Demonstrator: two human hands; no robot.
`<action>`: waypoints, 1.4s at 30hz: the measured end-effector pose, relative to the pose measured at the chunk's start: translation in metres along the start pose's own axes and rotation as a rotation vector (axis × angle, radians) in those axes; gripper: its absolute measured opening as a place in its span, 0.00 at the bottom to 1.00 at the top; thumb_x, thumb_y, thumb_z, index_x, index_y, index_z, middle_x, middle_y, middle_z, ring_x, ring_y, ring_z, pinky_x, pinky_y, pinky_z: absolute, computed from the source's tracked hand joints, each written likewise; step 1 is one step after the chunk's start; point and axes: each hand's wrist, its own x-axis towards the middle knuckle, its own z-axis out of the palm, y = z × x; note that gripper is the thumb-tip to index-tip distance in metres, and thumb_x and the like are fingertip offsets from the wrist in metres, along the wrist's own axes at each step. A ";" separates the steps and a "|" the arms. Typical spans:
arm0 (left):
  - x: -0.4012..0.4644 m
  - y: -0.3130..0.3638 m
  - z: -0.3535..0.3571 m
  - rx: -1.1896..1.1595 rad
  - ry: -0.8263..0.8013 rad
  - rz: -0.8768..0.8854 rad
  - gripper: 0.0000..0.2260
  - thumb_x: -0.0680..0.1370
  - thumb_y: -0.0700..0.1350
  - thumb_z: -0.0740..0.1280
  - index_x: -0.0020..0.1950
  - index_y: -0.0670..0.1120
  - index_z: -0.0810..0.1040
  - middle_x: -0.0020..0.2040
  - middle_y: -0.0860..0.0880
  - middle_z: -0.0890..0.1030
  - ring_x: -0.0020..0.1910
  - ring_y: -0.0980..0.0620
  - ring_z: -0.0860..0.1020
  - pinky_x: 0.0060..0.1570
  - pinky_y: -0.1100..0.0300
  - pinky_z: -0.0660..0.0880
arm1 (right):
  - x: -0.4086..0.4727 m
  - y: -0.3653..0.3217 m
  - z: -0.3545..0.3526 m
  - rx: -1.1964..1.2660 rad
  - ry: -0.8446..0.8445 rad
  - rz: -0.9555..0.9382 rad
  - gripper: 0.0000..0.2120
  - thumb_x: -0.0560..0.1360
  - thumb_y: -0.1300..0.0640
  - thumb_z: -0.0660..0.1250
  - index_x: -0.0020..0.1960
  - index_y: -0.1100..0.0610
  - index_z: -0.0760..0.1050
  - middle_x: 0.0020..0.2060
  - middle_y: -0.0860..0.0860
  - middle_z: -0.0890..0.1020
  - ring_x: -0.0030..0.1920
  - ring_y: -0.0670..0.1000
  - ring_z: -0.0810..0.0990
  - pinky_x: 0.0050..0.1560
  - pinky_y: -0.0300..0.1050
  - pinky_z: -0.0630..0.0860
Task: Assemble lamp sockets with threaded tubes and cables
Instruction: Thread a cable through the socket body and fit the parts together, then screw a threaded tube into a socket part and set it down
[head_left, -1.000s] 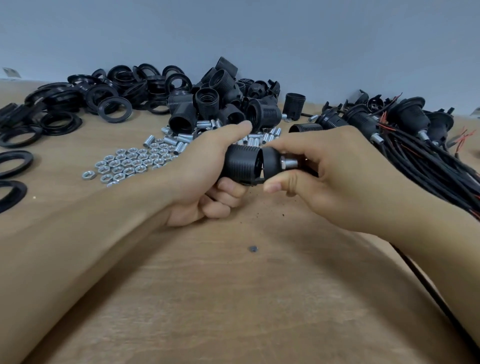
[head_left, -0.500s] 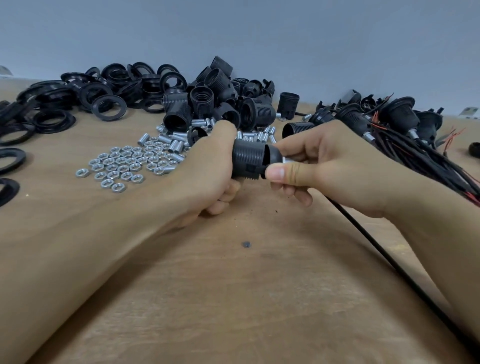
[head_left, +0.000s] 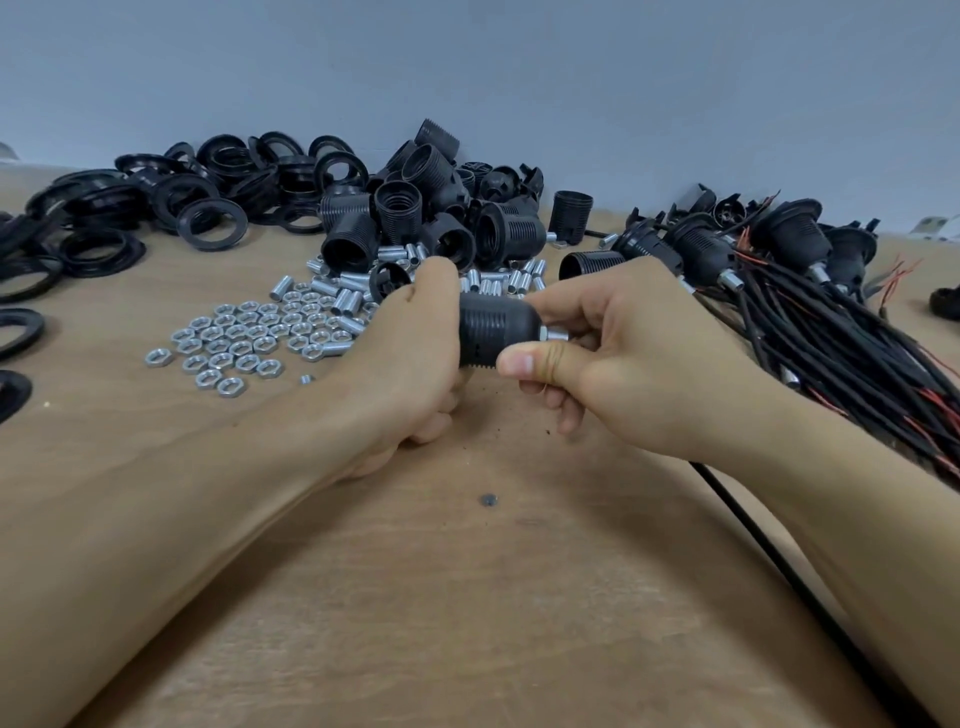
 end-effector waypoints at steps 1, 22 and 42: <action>-0.001 0.001 0.000 -0.029 -0.027 -0.013 0.14 0.81 0.52 0.49 0.45 0.45 0.65 0.21 0.52 0.60 0.20 0.54 0.56 0.21 0.67 0.55 | 0.000 0.001 -0.001 0.032 -0.016 0.015 0.06 0.74 0.59 0.72 0.45 0.62 0.81 0.30 0.55 0.81 0.27 0.53 0.81 0.32 0.57 0.82; 0.017 0.001 -0.025 0.581 0.358 0.560 0.24 0.79 0.63 0.56 0.36 0.47 0.79 0.27 0.51 0.76 0.29 0.53 0.73 0.32 0.59 0.67 | 0.005 0.013 0.005 -0.085 0.054 -0.038 0.15 0.69 0.47 0.76 0.37 0.54 0.73 0.28 0.55 0.73 0.26 0.47 0.66 0.30 0.45 0.65; 0.069 -0.018 -0.121 1.000 0.690 0.089 0.14 0.77 0.46 0.61 0.61 0.48 0.79 0.62 0.41 0.77 0.64 0.36 0.69 0.61 0.45 0.69 | 0.011 0.026 0.006 -0.093 -0.001 -0.028 0.12 0.69 0.39 0.72 0.43 0.46 0.78 0.29 0.53 0.71 0.28 0.45 0.67 0.30 0.50 0.69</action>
